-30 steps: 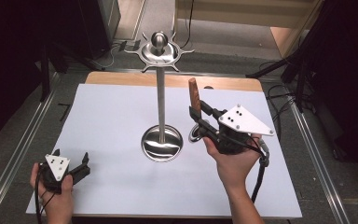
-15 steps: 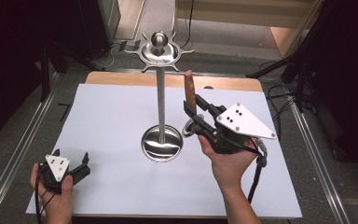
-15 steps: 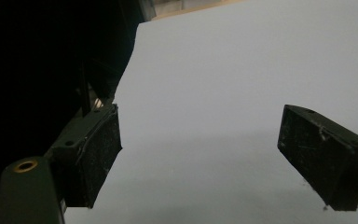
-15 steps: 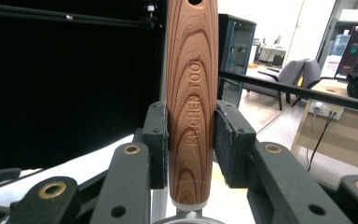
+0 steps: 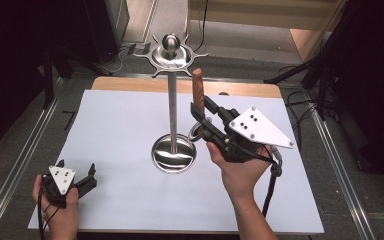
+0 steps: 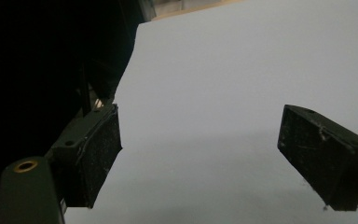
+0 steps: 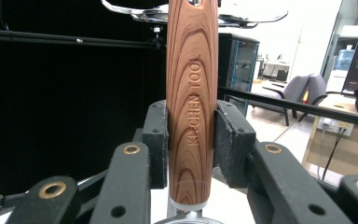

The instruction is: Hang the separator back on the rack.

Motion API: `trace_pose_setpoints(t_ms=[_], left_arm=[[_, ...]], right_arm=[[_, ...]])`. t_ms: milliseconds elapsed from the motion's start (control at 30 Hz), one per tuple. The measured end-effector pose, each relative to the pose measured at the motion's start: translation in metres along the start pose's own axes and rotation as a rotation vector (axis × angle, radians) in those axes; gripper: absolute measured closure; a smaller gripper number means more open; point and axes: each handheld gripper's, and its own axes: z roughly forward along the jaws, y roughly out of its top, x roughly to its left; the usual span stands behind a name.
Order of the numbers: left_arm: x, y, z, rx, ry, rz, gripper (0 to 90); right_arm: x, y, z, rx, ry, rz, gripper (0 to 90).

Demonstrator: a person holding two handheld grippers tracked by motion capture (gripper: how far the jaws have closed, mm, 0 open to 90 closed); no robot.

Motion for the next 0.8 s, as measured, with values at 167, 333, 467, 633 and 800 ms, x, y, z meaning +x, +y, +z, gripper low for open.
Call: trace_pose_setpoints(t_ms=[167,333,467,633,800], left_arm=[[0.000,0.000,0.000,0.000,0.000,0.002,14.5],[0.000,0.000,0.000,0.001,0.002,0.006,14.5],[-0.001,0.000,0.000,0.000,0.003,0.008,14.5],[-0.001,0.000,0.000,-0.001,0.003,0.006,14.5],[-0.001,0.000,0.000,-0.002,0.003,0.005,14.5]], right_arm=[[0.000,-0.001,0.002,0.002,0.003,0.005,69.4],[0.000,-0.002,0.005,0.005,0.004,0.005,69.4],[0.000,-0.002,0.008,0.010,-0.001,0.010,69.4],[0.001,-0.002,0.010,0.007,-0.002,0.008,69.4],[0.003,-0.005,0.012,0.004,-0.012,0.007,69.4]])
